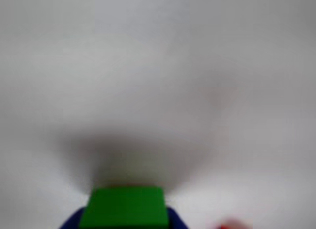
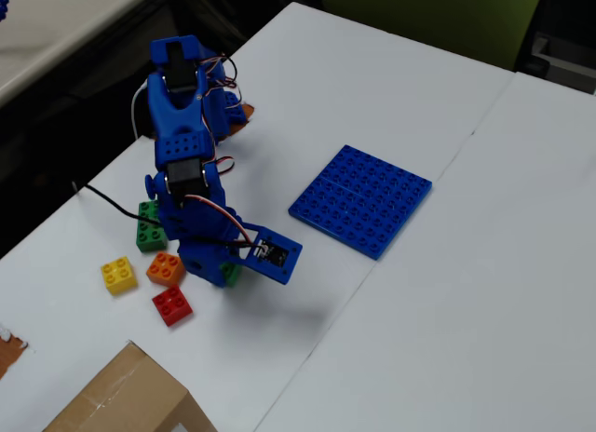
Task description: Pick up the 2x2 green block and go up the 8x8 blue block.
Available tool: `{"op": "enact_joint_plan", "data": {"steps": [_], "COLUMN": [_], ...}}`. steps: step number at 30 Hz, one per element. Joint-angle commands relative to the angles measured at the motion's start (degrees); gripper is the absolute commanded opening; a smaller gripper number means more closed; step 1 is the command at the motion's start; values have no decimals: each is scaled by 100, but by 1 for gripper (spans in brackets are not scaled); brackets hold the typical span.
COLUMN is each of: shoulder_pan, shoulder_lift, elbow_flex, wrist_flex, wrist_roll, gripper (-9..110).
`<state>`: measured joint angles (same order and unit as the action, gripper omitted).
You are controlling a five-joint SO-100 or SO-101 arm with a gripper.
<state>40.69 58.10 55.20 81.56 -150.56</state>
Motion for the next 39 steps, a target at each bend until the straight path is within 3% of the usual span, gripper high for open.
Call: {"op": "enact_joint_plan", "data": {"steps": [1, 8, 11, 23, 26, 32, 39], "shoulder_pan": [62, 229, 44, -2109, -2716, -3691, -4219], "shoulder_lift": [1020, 2514, 3226, 4351, 4351, 4025, 2953], "elbow_flex": [-264, -281, 158, 237, 44, -598, -1582], "wrist_flex": [765, 2285, 2355, 2355, 2355, 2355, 2355], "wrist_roll": [167, 844, 1380, 5572, 6223, 6653, 6337], "gripper": [1, 1, 1, 0, 0, 0, 0]}}
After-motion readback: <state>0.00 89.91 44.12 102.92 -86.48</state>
